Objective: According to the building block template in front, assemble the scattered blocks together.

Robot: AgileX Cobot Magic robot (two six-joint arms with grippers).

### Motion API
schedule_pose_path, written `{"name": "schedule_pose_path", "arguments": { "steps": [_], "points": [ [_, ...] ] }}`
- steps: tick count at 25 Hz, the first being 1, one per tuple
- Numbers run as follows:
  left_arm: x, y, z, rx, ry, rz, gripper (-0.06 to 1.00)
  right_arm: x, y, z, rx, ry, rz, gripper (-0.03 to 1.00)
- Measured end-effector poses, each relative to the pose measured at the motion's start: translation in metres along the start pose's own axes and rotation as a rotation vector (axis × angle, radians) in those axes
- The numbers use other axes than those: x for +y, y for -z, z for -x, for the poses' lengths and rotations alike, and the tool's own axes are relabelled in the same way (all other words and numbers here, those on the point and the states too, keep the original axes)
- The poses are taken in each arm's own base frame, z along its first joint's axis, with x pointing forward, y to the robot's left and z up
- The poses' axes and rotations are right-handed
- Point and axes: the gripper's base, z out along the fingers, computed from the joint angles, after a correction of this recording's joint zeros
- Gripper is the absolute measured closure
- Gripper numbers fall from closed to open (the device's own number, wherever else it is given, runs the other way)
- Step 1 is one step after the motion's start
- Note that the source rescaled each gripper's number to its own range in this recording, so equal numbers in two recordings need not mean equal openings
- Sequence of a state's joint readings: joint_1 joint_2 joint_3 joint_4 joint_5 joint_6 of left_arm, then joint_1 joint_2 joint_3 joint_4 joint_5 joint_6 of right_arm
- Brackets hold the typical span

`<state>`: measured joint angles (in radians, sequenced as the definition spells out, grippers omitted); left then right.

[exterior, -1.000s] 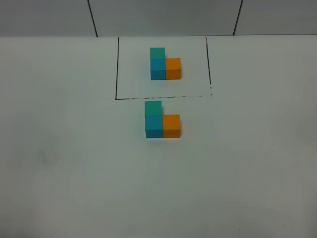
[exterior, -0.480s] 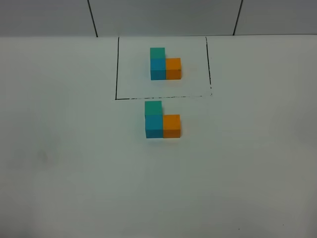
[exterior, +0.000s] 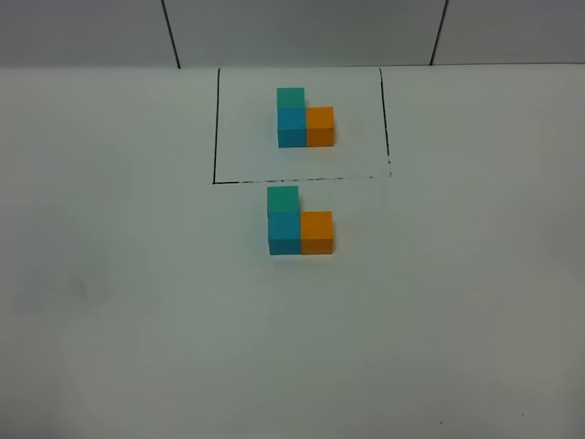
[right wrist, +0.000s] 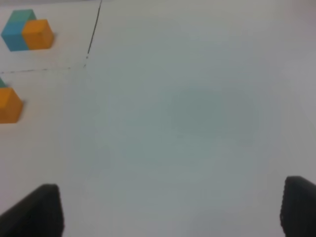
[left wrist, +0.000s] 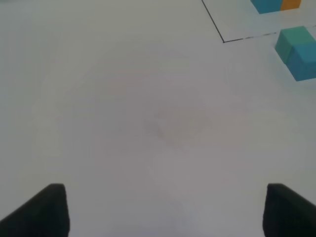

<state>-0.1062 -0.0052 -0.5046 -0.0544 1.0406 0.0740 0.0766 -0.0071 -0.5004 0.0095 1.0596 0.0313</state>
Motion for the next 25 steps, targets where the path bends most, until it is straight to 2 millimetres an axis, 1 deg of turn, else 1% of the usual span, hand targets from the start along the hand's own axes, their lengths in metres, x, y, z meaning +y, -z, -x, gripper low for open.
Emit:
{"name": "schedule_pose_path", "arguments": {
  "steps": [25],
  "points": [
    [0.0, 0.0, 0.0, 0.0, 0.0, 0.0, 0.15, 0.0001, 0.0, 0.0, 0.0, -0.001, 0.001, 0.19]
  ]
}}
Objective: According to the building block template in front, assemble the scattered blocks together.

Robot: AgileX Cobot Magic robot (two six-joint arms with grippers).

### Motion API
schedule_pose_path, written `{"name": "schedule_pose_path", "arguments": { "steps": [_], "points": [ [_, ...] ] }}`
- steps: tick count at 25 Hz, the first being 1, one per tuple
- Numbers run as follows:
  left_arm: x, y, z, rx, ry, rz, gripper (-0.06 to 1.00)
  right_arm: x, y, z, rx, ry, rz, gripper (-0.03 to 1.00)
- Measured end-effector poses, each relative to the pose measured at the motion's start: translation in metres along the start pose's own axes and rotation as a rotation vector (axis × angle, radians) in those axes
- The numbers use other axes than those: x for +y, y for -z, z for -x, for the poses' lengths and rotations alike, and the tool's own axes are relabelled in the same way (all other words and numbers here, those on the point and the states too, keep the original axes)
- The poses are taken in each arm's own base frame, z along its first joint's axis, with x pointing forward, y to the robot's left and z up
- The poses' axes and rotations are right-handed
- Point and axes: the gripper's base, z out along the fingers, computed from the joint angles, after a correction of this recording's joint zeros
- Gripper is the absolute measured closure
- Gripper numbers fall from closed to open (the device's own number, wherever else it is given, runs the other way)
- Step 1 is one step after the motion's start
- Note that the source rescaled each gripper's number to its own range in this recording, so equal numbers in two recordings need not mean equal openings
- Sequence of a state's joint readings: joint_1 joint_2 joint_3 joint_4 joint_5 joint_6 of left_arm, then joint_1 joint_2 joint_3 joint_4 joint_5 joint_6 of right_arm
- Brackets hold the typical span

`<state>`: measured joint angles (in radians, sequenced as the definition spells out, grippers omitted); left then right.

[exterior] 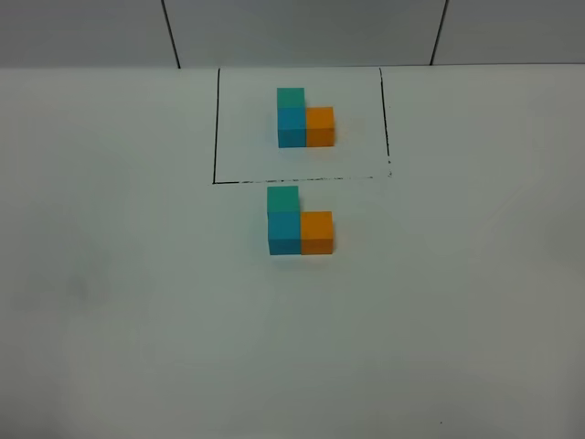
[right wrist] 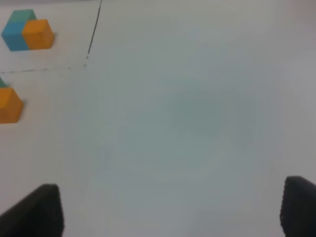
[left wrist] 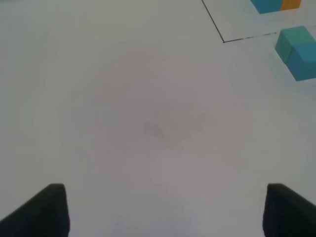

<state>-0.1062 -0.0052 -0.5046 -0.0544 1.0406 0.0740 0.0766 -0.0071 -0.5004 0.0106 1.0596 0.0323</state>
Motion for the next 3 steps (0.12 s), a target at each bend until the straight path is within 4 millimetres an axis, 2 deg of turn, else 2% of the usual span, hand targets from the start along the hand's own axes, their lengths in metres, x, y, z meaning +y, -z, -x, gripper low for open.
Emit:
{"name": "schedule_pose_path", "arguments": {
  "steps": [3],
  "points": [
    [0.0, 0.0, 0.0, 0.0, 0.0, 0.0, 0.15, 0.0, 0.0, 0.0, 0.0, 0.0, 0.0, 0.19]
  ]
}}
